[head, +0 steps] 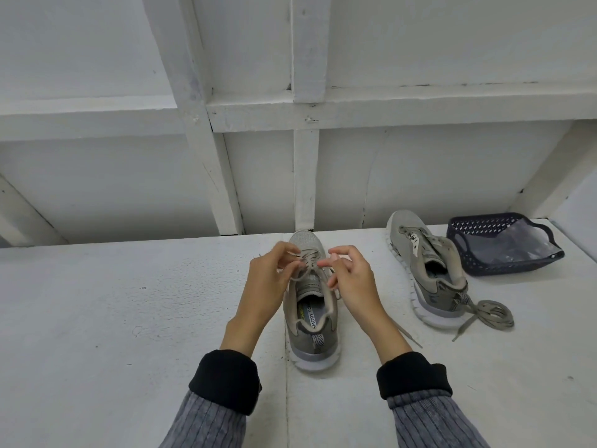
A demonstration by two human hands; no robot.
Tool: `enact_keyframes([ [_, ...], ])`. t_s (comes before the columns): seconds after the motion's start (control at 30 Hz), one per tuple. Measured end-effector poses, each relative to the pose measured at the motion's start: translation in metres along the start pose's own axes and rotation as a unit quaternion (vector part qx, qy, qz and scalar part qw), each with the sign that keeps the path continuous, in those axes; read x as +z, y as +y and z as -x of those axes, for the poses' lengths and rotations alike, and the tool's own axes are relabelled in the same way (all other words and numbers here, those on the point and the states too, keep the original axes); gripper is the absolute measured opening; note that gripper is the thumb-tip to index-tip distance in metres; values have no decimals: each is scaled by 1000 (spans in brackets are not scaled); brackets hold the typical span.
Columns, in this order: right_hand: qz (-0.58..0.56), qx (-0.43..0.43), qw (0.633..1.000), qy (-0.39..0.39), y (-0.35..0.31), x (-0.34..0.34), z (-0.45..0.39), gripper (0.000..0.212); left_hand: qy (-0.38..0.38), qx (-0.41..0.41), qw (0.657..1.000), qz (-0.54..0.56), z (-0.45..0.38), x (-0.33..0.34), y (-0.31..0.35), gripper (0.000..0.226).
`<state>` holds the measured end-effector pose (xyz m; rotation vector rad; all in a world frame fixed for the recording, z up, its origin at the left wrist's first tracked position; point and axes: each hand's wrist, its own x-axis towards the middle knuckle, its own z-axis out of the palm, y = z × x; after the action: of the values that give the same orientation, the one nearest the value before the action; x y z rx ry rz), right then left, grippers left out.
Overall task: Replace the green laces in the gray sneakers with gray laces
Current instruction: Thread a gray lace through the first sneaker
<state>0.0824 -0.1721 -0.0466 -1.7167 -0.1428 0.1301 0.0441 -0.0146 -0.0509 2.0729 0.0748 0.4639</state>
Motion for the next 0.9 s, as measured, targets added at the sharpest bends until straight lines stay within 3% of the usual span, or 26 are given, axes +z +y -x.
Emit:
enact_keyframes([
  [0.13, -12, 32, 999, -38, -4, 5, 4, 7, 39, 54, 996, -64, 0, 3, -4, 12],
  [0.37, -2, 60, 996, -65, -4, 12, 6, 34, 53, 72, 996, -32, -2, 4, -3, 14],
  [0.47, 21, 75, 995, -63, -7, 12, 5, 28, 38, 70, 996, -28, -2, 4, -7, 15],
  [0.53, 52, 81, 993, -65, -11, 11, 2, 11, 29, 72, 997, -31, -1, 4, -10, 14],
  [0.6, 92, 84, 990, -69, -15, 9, -1, 19, 25, 75, 997, -27, 2, 6, -12, 12],
  [0.67, 60, 97, 991, -65, -19, 9, -2, 27, 34, 68, 997, -20, 3, 8, -12, 12],
  [0.8, -198, 58, 977, -49, -23, -4, -2, 32, 113, -28, 993, 36, -2, 0, -20, 13],
  [0.9, -217, 16, 976, -11, -22, -19, -6, 24, 154, -168, 970, 80, -6, -7, -42, 5],
])
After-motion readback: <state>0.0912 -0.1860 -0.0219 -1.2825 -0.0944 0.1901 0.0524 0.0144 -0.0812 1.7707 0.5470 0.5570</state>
